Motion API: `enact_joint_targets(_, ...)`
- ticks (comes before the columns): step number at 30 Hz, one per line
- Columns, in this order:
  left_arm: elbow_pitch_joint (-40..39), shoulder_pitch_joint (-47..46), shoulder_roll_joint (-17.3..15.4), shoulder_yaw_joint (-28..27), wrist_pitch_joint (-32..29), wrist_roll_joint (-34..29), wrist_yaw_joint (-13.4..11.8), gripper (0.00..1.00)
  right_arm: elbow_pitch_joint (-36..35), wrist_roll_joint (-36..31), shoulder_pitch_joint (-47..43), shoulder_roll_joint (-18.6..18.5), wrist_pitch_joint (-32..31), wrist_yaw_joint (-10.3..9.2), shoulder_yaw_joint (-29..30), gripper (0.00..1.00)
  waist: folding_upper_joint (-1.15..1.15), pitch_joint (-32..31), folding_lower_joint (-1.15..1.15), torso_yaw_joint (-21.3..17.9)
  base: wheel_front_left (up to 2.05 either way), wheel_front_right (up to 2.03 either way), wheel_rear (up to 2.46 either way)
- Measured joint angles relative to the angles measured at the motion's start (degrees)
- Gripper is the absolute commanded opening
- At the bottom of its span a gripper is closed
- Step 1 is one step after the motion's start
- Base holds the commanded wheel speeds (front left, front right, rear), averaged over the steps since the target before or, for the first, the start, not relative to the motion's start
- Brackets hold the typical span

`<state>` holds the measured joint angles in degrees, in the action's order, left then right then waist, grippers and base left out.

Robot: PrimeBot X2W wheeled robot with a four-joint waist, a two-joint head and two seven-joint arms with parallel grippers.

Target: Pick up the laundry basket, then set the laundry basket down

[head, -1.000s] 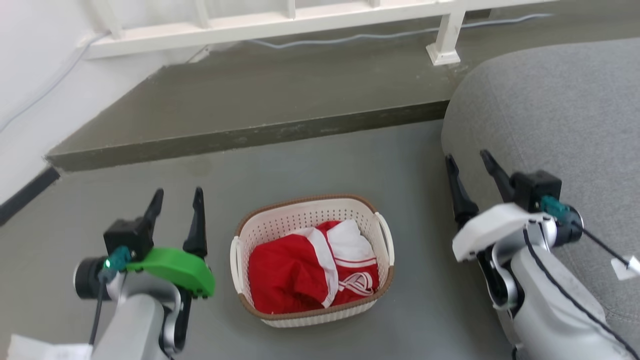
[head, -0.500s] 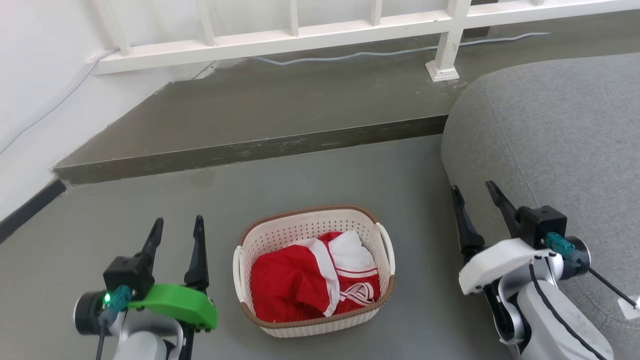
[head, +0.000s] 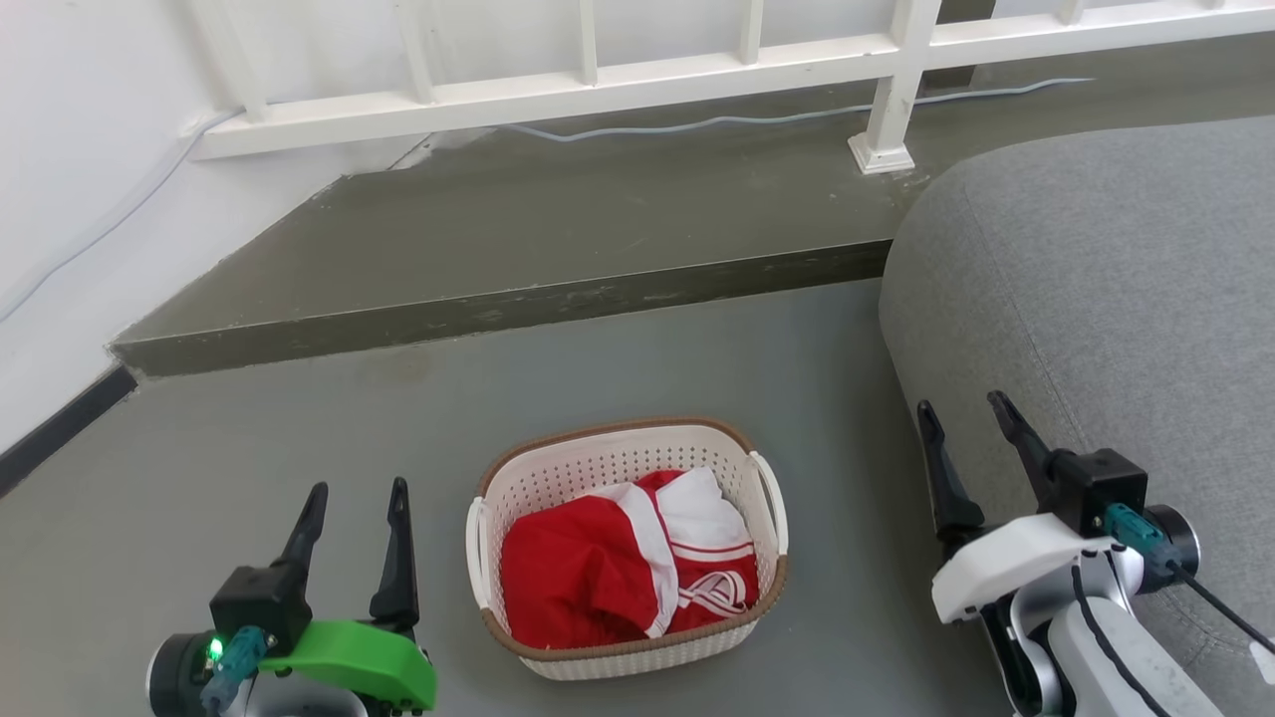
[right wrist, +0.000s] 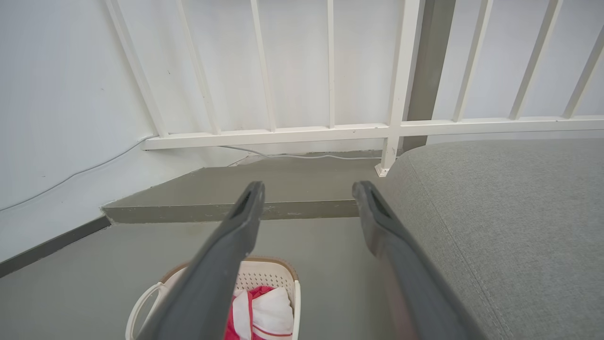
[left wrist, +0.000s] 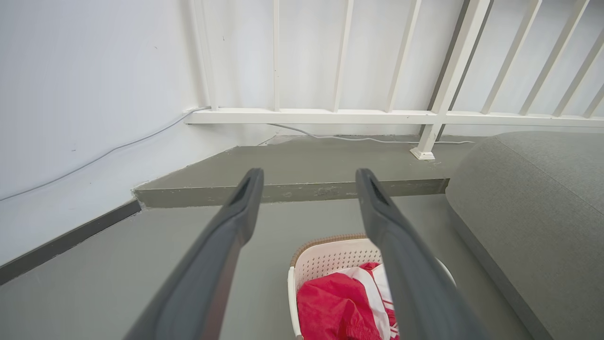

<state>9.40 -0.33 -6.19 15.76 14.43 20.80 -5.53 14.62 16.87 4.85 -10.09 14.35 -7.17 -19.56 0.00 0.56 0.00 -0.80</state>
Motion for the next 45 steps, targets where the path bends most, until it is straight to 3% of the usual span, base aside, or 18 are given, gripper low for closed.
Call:
enact_joint_targets(41, -6.02, 4.90, -0.12, 0.43, -0.86, -1.64, -0.59, 1.00, -4.74, -3.49, -5.70, 1.71, -0.77, -0.01, 1.96, 1.00, 0.00, -0.88, 0.00, -0.08, 0.00, 0.00, 0.00)
enact_joint_targets(42, -5.84, 5.12, -0.09, 0.43, -0.82, -1.62, -0.59, 0.00, -4.61, -3.26, -5.78, 1.94, -0.76, 0.01, 1.97, 0.00, 0.00, -0.90, 0.00, -0.07, 0.00, 0.00, 0.00)
enact_joint_targets(45, -4.13, 5.70, 0.23, 0.91, -0.85, -1.48, -0.58, 0.00, -3.14, -3.27, -6.92, 2.63, -0.77, 0.09, 1.70, 0.00, 0.00, -0.89, 0.00, -0.07, 0.00, 0.00, 0.00)
